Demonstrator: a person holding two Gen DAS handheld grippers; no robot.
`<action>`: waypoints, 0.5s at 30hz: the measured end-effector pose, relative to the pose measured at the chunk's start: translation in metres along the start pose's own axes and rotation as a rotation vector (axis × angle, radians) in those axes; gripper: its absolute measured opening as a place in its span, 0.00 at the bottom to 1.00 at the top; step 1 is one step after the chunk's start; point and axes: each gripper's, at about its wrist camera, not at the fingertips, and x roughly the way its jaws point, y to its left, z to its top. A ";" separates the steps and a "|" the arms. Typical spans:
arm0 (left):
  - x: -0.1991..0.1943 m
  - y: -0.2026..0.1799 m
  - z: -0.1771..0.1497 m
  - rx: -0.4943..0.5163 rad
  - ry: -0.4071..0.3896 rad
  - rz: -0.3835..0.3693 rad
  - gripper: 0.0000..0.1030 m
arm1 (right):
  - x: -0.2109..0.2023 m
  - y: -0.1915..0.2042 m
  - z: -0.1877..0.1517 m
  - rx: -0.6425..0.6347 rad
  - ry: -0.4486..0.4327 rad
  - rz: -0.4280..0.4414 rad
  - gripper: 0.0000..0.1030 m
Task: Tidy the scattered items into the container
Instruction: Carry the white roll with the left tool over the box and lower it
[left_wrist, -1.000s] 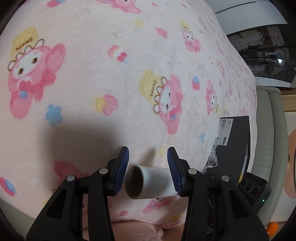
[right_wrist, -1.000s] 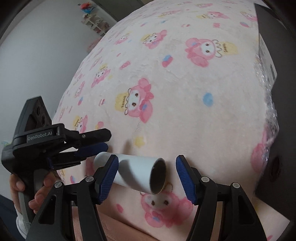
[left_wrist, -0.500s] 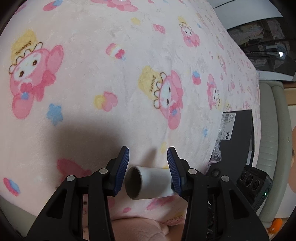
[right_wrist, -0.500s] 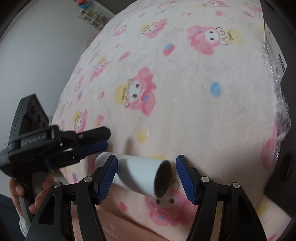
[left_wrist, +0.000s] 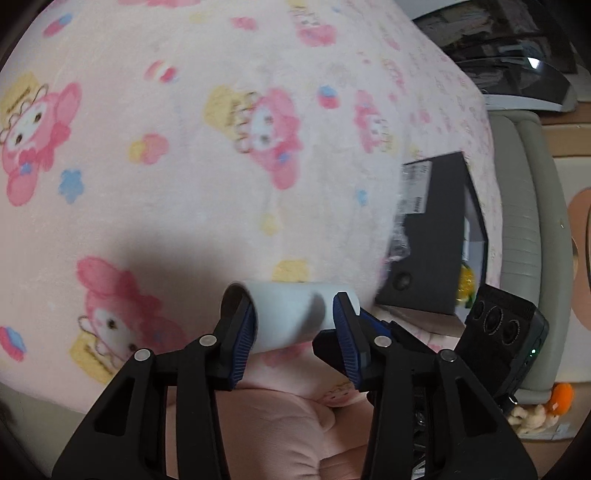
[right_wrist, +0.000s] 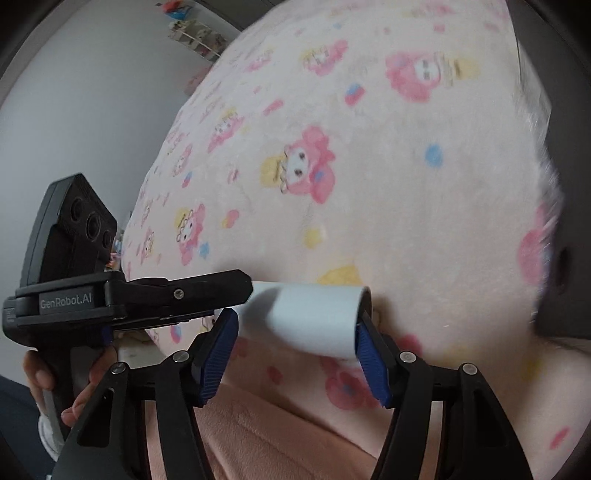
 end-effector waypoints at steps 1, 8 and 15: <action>-0.004 -0.010 -0.002 0.016 -0.011 -0.013 0.41 | -0.010 0.002 0.000 -0.011 -0.017 -0.011 0.59; -0.017 -0.090 -0.011 0.134 -0.059 -0.110 0.41 | -0.098 -0.007 -0.002 -0.017 -0.185 -0.017 0.59; 0.021 -0.181 -0.011 0.236 -0.046 -0.215 0.41 | -0.189 -0.059 -0.002 0.046 -0.376 -0.025 0.59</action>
